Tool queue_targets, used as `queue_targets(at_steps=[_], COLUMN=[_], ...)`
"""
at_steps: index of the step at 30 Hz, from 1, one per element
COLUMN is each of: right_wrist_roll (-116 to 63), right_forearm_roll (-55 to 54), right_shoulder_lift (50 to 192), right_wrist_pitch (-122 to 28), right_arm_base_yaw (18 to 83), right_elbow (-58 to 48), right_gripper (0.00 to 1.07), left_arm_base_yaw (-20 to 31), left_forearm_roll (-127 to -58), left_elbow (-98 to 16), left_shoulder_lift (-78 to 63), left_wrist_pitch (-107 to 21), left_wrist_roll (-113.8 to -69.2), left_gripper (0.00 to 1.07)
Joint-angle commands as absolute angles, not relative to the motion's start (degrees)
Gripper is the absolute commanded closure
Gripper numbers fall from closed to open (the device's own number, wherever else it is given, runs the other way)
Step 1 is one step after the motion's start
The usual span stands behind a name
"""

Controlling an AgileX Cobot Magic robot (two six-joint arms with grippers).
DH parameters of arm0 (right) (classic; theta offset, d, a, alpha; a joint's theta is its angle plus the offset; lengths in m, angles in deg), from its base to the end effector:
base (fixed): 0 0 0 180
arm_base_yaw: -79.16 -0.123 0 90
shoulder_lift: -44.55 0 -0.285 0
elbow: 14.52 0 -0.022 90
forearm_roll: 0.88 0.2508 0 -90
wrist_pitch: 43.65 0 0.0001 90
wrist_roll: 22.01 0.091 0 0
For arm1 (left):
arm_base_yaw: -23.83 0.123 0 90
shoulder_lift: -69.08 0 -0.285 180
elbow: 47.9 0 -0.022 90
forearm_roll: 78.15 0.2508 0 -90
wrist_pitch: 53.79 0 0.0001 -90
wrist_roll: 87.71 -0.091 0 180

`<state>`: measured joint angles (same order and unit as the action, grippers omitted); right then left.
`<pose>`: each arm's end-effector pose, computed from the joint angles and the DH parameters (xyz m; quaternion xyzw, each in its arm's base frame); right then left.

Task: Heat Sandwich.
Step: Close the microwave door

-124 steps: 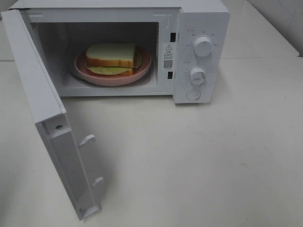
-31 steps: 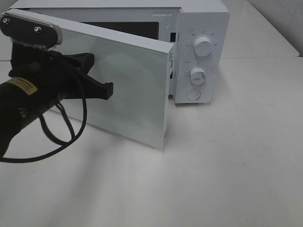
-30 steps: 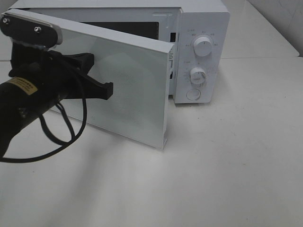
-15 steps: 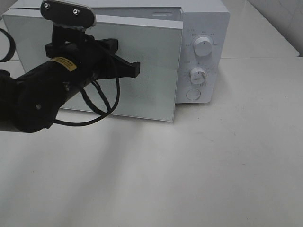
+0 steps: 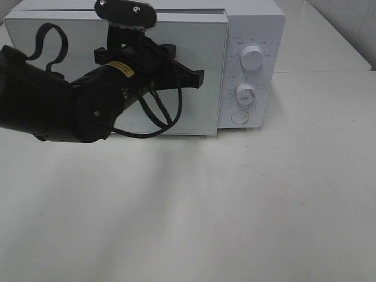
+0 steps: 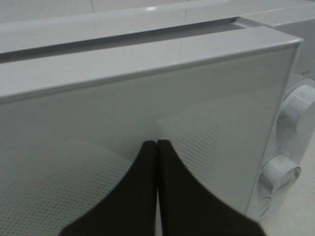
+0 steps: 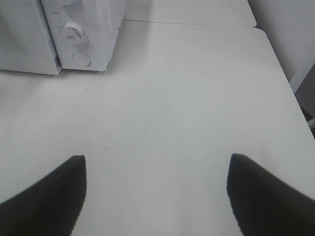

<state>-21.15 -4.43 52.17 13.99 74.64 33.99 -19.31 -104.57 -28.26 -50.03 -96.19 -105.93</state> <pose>-0.0030 -0.0050 0.2822 -0.0263 0.8368 -0.0053 0.5469 0.3150 -0.2578 0.1836 0.1736 0.7405 -0.1378 0.6344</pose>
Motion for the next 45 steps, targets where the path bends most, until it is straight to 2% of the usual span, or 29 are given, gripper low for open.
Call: queue_targets(at_steps=[1, 14, 33, 40, 45], right_wrist_roll=[-20.7, -20.7, -20.7, -20.7, -20.7], right_forearm_roll=[-4.8, -4.8, -4.8, -4.8, -4.8], right_shoulder_lift=[50.7, 50.7, 50.7, 50.7, 50.7], right_wrist_pitch=[13.5, 13.5, 13.5, 13.5, 13.5], right_arm_base_yaw=[75.1, 75.1, 75.1, 75.1, 75.0], right_elbow=[34.1, 34.1, 34.1, 34.1, 34.1], right_gripper=[0.31, 0.31, 0.31, 0.31, 0.31], left_arm_base_yaw=[-19.1, -14.7, -16.9, -19.9, -20.9], left_forearm_roll=[-105.5, -105.9, -105.5, -105.6, -105.6], left_elbow=[-31.7, -37.9, -37.1, -32.0, -30.2], left_shoulder_lift=[-52.1, -53.8, -53.6, -50.0, -47.5], left_wrist_pitch=[-95.2, -90.6, -89.0, -87.5, -81.5], left_wrist_roll=[-106.0, -106.0, -105.8, -105.8, -105.8], left_gripper=[1.07, 1.07, 1.07, 1.07, 1.07])
